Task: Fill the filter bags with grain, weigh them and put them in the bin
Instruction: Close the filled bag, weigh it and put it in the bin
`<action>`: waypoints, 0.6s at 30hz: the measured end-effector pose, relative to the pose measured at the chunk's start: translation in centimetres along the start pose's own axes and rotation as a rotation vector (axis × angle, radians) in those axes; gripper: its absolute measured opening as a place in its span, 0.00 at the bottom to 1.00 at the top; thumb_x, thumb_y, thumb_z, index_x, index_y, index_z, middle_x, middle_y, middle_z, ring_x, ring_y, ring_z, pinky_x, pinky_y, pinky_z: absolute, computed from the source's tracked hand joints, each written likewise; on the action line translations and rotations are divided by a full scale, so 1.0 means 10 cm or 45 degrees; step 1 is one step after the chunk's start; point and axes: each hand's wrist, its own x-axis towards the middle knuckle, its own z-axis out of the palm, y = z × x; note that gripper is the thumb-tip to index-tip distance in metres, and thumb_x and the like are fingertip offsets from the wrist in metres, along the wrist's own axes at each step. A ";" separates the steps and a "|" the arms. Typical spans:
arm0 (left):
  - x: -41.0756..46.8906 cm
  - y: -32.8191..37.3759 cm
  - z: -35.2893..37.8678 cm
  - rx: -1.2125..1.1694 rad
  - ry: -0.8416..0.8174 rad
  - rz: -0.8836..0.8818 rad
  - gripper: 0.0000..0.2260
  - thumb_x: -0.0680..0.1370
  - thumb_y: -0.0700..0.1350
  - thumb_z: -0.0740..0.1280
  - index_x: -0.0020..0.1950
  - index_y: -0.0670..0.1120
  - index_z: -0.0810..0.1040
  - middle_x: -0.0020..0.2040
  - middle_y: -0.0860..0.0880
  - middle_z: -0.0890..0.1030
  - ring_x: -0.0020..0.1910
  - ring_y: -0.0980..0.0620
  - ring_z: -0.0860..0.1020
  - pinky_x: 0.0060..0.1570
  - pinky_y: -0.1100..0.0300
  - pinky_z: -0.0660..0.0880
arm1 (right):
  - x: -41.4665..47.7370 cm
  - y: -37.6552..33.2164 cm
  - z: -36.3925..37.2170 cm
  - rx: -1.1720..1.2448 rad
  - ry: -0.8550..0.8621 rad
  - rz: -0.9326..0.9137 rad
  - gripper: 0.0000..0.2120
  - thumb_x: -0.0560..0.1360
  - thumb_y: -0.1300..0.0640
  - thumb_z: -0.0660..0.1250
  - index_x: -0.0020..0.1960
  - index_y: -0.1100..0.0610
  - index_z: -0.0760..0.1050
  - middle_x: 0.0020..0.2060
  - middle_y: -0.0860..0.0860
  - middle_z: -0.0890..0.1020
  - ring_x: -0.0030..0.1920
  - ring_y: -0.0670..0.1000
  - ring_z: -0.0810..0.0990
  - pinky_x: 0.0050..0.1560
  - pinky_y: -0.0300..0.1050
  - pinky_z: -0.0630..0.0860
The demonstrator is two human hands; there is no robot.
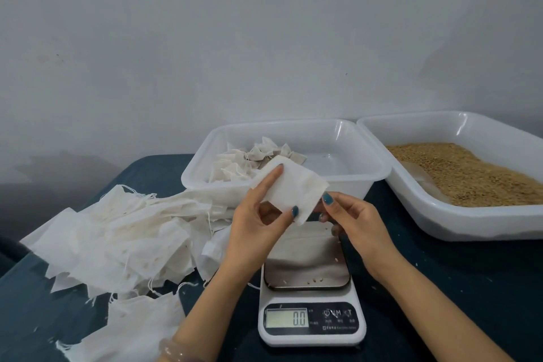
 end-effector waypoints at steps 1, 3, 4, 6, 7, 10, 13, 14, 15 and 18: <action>0.00 0.00 0.00 -0.008 0.028 -0.005 0.29 0.76 0.36 0.72 0.71 0.59 0.72 0.31 0.57 0.72 0.30 0.59 0.70 0.35 0.69 0.69 | -0.01 0.00 0.00 -0.017 -0.027 -0.008 0.11 0.71 0.44 0.68 0.51 0.44 0.84 0.46 0.46 0.87 0.40 0.42 0.81 0.37 0.36 0.75; 0.01 -0.01 -0.01 -0.054 0.044 -0.035 0.28 0.76 0.38 0.73 0.69 0.61 0.72 0.27 0.55 0.71 0.29 0.59 0.69 0.35 0.69 0.70 | -0.03 -0.01 0.01 -0.062 -0.065 -0.049 0.11 0.72 0.46 0.69 0.54 0.43 0.83 0.47 0.45 0.87 0.43 0.40 0.82 0.37 0.33 0.75; 0.00 -0.02 -0.02 -0.072 0.043 -0.045 0.27 0.76 0.38 0.73 0.69 0.62 0.72 0.26 0.55 0.71 0.29 0.60 0.70 0.36 0.69 0.71 | -0.04 -0.01 0.01 -0.068 -0.066 -0.068 0.12 0.71 0.48 0.70 0.54 0.44 0.83 0.48 0.45 0.86 0.44 0.39 0.82 0.36 0.32 0.74; 0.00 -0.02 -0.01 -0.089 0.024 -0.052 0.27 0.76 0.38 0.73 0.68 0.62 0.72 0.26 0.55 0.71 0.29 0.59 0.70 0.38 0.68 0.73 | -0.05 -0.02 0.03 -0.060 -0.043 -0.089 0.12 0.70 0.49 0.71 0.53 0.44 0.83 0.48 0.44 0.86 0.45 0.39 0.83 0.36 0.31 0.74; -0.01 -0.02 -0.01 -0.094 0.011 -0.055 0.27 0.76 0.39 0.73 0.68 0.62 0.73 0.27 0.54 0.72 0.30 0.58 0.70 0.39 0.67 0.74 | -0.05 -0.02 0.03 -0.057 -0.029 -0.092 0.12 0.69 0.49 0.71 0.52 0.45 0.84 0.47 0.44 0.87 0.45 0.39 0.83 0.36 0.31 0.73; -0.01 -0.04 0.00 -0.092 -0.025 -0.072 0.27 0.76 0.40 0.73 0.70 0.61 0.73 0.27 0.53 0.71 0.30 0.57 0.69 0.43 0.62 0.76 | -0.03 -0.02 0.01 -0.054 0.007 -0.094 0.12 0.68 0.49 0.71 0.52 0.47 0.84 0.46 0.45 0.87 0.43 0.38 0.82 0.35 0.31 0.73; -0.01 -0.03 0.02 -0.088 -0.022 -0.099 0.27 0.76 0.40 0.74 0.70 0.61 0.73 0.27 0.52 0.69 0.31 0.55 0.67 0.45 0.57 0.74 | -0.03 -0.01 0.00 -0.057 0.003 -0.106 0.12 0.68 0.49 0.72 0.52 0.48 0.84 0.45 0.45 0.87 0.42 0.39 0.82 0.35 0.31 0.73; -0.01 -0.03 0.02 -0.097 -0.024 -0.107 0.27 0.75 0.41 0.74 0.70 0.61 0.73 0.28 0.51 0.69 0.32 0.53 0.67 0.45 0.55 0.74 | -0.03 -0.01 0.00 -0.060 0.003 -0.109 0.12 0.69 0.49 0.72 0.51 0.47 0.84 0.45 0.45 0.87 0.42 0.39 0.82 0.35 0.31 0.73; -0.01 -0.02 0.02 -0.105 -0.033 -0.108 0.27 0.75 0.41 0.75 0.70 0.61 0.74 0.29 0.49 0.69 0.33 0.52 0.67 0.45 0.53 0.74 | -0.03 0.00 0.00 -0.059 0.002 -0.115 0.11 0.69 0.50 0.72 0.51 0.48 0.84 0.45 0.46 0.87 0.42 0.39 0.82 0.35 0.31 0.74; -0.03 0.00 0.04 -0.084 -0.066 -0.062 0.28 0.74 0.40 0.75 0.70 0.59 0.74 0.30 0.54 0.73 0.31 0.56 0.69 0.40 0.62 0.71 | -0.01 0.02 -0.02 -0.006 -0.003 -0.127 0.08 0.72 0.57 0.73 0.51 0.52 0.81 0.45 0.47 0.86 0.41 0.41 0.83 0.35 0.32 0.74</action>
